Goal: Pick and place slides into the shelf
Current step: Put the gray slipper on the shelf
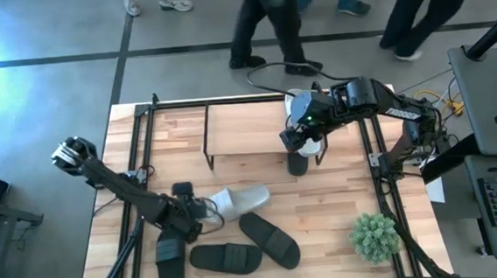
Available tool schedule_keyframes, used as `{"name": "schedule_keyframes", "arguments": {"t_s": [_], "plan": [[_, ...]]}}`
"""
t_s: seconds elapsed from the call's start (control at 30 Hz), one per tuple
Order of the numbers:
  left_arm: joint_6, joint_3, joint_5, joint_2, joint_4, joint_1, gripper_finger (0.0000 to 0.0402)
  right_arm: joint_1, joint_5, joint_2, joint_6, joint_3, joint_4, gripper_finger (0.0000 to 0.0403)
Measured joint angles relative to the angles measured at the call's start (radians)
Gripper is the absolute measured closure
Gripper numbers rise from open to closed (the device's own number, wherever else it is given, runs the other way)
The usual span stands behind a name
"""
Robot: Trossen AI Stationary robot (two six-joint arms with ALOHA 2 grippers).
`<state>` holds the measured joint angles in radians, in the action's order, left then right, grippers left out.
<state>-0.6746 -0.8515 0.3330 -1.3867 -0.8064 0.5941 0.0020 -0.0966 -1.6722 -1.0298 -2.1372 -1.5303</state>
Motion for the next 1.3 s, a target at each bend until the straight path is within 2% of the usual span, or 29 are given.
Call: {"name": "schedule_keyframes", "arguments": {"t_s": [0.1,0.23,0.37,0.53,0.67,0.73,0.9,1.1,1.3], "plan": [[-0.293,-0.001,-0.088,0.081,0.011,0.001,0.0162,0.067,0.055,0.002,-0.125,0.031,0.010,0.0138],[-0.608,0.012,-0.026,0.198,0.009,0.032,0.0162,0.213,0.140,0.001,-0.248,0.131,0.114,0.0138],[-0.899,0.046,0.050,0.317,0.012,0.074,0.0162,0.317,0.187,0.001,-0.369,0.261,0.365,0.0138],[-1.092,0.115,0.050,0.399,0.025,0.149,0.0162,0.328,0.204,0.001,-0.433,0.469,0.779,0.0138],[-1.142,0.147,0.045,0.405,0.042,0.189,0.0162,0.317,0.190,0.001,-0.484,0.629,1.026,0.0138],[-1.159,0.152,0.037,0.396,0.040,0.206,0.0162,0.318,0.149,-0.006,-0.510,0.700,1.131,0.0138],[-1.187,0.156,0.022,0.349,0.052,0.232,0.0162,0.316,0.092,-0.064,-0.535,0.801,1.268,0.0138],[-1.203,0.188,0.008,0.257,0.133,0.230,0.0162,0.293,0.084,-0.182,-0.513,0.819,1.448,0.0138],[-1.210,0.223,-0.009,0.188,0.169,0.215,0.0162,0.240,0.062,-0.290,-0.447,0.758,1.453,0.0138]]}}
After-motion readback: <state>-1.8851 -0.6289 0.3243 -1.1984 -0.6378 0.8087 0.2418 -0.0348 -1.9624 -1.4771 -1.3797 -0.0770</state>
